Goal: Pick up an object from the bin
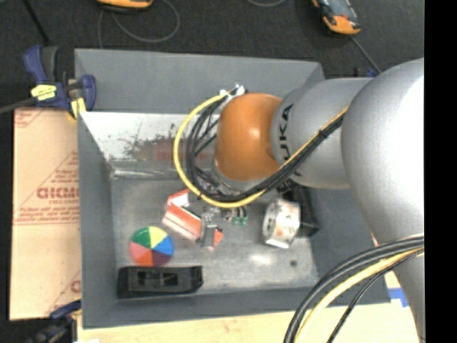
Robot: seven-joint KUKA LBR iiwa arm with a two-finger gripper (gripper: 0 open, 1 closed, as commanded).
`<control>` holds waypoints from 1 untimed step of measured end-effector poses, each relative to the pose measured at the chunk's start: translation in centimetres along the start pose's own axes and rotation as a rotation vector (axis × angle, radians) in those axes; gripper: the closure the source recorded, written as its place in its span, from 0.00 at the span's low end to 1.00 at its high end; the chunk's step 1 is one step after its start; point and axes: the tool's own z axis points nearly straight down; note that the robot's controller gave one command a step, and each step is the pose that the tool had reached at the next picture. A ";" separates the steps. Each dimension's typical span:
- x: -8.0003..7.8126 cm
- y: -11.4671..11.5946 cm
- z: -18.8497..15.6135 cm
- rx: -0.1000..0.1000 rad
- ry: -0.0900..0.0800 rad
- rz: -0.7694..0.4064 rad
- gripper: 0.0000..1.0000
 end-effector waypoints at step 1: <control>0.7 2.0 2.5 -0.005 -0.022 -0.085 1.00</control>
Offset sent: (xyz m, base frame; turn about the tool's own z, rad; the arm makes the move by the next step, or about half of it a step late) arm 0.0000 0.0000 0.0000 0.0000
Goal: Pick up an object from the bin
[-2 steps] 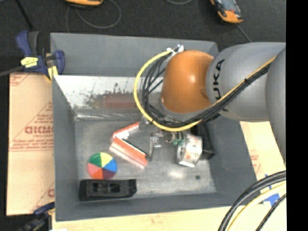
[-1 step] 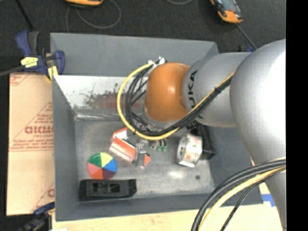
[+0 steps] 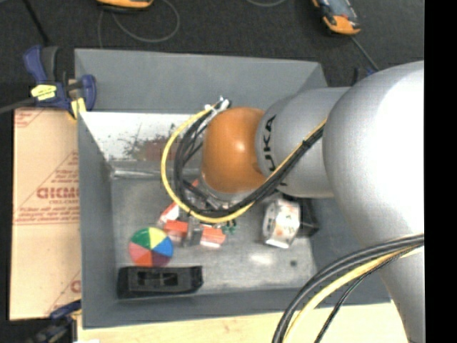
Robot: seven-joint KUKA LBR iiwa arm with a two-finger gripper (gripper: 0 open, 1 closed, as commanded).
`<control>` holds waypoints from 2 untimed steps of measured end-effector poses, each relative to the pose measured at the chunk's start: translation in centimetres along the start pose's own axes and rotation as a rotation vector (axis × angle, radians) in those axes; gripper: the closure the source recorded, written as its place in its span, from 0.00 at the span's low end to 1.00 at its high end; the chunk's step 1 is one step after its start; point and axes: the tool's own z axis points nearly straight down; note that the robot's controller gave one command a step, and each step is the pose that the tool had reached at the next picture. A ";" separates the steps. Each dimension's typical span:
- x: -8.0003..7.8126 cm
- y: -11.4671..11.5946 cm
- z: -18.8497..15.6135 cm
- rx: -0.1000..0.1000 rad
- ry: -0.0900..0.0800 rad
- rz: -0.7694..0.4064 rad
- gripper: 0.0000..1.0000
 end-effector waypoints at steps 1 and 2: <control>0.0 0.0 0.0 0.000 0.000 0.001 1.00; -0.3 0.1 0.0 0.001 0.007 -0.008 1.00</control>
Offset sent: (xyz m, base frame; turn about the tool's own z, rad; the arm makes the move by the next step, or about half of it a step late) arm 0.0005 0.0037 -0.0087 -0.0224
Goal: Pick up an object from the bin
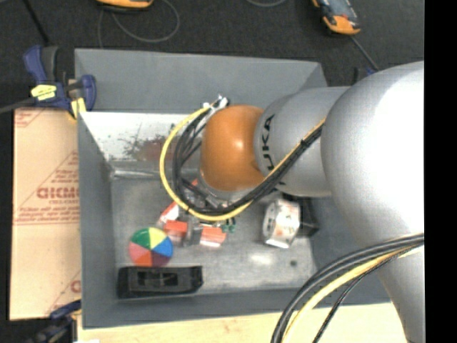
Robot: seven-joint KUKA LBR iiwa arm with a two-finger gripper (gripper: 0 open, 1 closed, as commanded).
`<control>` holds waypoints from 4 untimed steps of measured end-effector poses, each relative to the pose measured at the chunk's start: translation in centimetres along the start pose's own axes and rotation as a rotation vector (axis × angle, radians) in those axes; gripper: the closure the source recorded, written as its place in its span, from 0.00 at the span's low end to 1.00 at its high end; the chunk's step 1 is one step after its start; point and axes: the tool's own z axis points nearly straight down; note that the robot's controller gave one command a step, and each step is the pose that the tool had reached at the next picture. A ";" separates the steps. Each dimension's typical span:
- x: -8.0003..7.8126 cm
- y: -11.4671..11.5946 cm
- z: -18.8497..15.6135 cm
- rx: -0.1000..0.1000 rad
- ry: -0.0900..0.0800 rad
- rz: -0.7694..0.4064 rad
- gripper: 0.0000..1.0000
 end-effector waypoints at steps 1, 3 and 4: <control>-0.1 0.1 0.0 0.001 0.003 -0.004 1.00; -1.5 -0.2 -0.9 0.000 0.002 0.190 1.00; 0.0 -0.2 -0.9 0.002 -0.006 0.094 1.00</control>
Offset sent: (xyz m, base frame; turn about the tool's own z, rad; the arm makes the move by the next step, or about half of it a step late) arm 0.0472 0.0048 0.0095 0.1992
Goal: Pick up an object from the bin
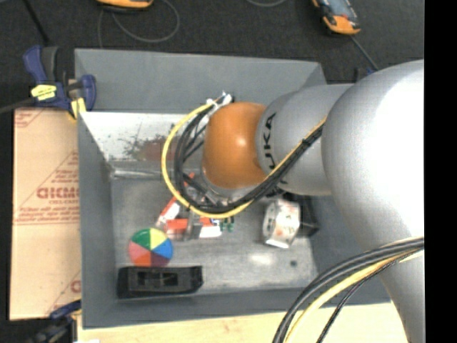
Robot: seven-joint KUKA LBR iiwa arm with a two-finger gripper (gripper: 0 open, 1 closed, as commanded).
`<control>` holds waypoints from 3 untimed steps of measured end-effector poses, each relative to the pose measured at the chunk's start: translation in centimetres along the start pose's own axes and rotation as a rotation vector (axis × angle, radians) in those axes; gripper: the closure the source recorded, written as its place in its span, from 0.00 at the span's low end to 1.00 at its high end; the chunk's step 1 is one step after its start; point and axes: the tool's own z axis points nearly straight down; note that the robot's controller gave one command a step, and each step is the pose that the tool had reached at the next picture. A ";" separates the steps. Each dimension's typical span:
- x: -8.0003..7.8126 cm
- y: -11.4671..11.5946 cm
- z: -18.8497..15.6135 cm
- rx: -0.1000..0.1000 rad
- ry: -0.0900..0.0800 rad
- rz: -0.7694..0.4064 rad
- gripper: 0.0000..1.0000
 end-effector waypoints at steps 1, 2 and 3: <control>-0.6 0.3 0.5 0.004 0.007 -0.005 1.00; 0.4 0.1 -2.5 0.006 0.028 -0.026 1.00; -0.6 -2.6 -4.1 0.003 0.026 -0.115 0.00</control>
Offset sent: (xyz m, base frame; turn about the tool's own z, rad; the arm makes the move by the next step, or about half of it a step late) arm -0.0144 -0.0033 0.1248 -0.0610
